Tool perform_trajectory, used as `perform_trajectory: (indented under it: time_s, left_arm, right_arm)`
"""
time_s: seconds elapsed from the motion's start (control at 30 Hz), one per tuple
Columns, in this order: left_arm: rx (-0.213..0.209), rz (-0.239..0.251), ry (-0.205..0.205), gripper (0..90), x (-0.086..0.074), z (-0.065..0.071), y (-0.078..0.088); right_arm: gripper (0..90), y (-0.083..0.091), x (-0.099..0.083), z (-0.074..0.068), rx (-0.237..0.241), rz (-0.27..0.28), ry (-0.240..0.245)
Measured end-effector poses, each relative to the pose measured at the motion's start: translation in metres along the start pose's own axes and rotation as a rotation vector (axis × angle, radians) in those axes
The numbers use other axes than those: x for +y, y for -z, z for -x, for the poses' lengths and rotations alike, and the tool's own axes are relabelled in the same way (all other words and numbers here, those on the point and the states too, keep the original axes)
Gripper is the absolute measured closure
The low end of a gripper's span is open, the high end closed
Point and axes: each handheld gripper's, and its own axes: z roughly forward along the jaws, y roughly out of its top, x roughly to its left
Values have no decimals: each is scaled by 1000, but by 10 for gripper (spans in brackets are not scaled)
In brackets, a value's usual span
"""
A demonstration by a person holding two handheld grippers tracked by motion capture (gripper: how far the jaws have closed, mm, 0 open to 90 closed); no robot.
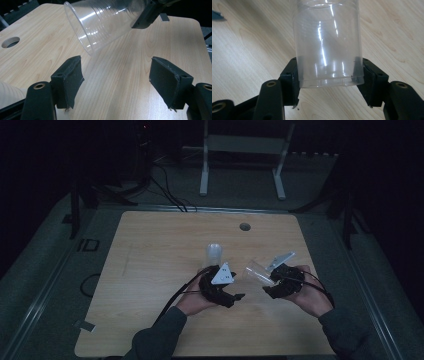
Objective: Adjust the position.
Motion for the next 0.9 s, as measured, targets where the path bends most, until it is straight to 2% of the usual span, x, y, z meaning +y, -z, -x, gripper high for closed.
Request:
perform_trajectory:
  time_s: [0.7, 0.9]
  left_arm:
    - [5, 31, 37, 278, 2, -1, 1]
    - [-1, 54, 57, 280, 4, -1, 2]
  right_arm:
    - [417, -2, -9, 0, -71, 150, -101]
    - [417, -4, -11, 0, -66, 184, -124]
